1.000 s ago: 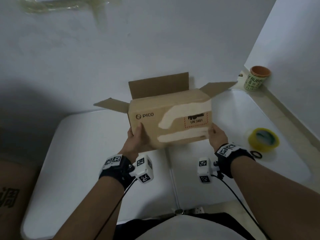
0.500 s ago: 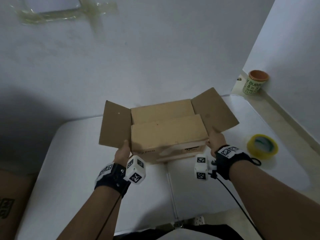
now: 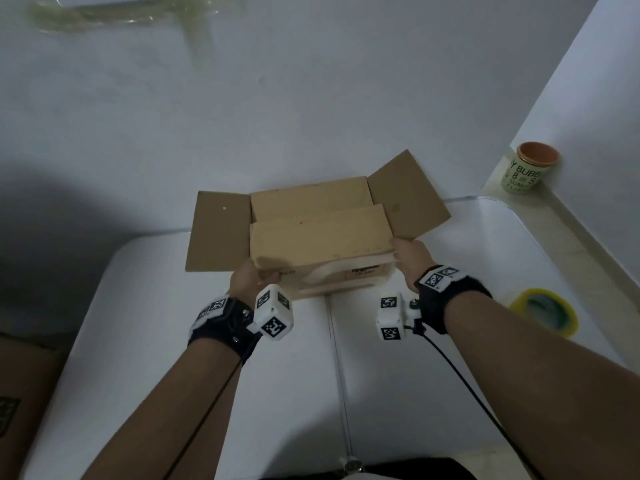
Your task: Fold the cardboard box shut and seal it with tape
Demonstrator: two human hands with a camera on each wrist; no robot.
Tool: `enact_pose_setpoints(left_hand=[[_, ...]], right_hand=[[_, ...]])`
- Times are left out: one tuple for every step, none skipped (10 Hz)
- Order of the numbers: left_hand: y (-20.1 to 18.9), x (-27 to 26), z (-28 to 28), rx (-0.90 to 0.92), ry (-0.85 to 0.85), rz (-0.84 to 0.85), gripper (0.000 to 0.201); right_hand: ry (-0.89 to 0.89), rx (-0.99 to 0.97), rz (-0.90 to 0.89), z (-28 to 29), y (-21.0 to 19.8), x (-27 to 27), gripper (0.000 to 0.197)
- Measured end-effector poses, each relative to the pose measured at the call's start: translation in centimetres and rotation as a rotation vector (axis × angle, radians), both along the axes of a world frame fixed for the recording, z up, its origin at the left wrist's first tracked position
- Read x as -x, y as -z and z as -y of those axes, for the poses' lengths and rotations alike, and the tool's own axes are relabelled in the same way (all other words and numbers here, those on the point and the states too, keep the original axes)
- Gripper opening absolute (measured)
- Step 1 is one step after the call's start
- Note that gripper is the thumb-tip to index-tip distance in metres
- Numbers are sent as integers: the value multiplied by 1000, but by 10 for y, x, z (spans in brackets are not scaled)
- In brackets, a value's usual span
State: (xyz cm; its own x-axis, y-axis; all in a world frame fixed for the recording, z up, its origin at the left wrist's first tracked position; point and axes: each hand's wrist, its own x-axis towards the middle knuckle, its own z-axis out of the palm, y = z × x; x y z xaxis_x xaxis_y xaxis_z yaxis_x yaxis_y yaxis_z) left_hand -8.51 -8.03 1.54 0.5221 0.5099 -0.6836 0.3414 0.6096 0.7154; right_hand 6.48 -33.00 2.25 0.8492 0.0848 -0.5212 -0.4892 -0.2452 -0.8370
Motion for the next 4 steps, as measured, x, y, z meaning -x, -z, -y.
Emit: enact_pose_setpoints(left_hand=[[-2, -20, -3, 90, 4, -35, 20], [-7, -34, -6, 141, 16, 17, 20], [-10, -40, -4, 127, 54, 6, 20], [-3, -45, -6, 54, 93, -23, 15]], right_hand=[[-6, 33, -5, -7, -7, -11, 43], [-11, 57, -12, -14, -7, -22, 52], [-12, 95, -31, -18, -11, -21, 28], [6, 179, -55, -20, -1, -23, 18]])
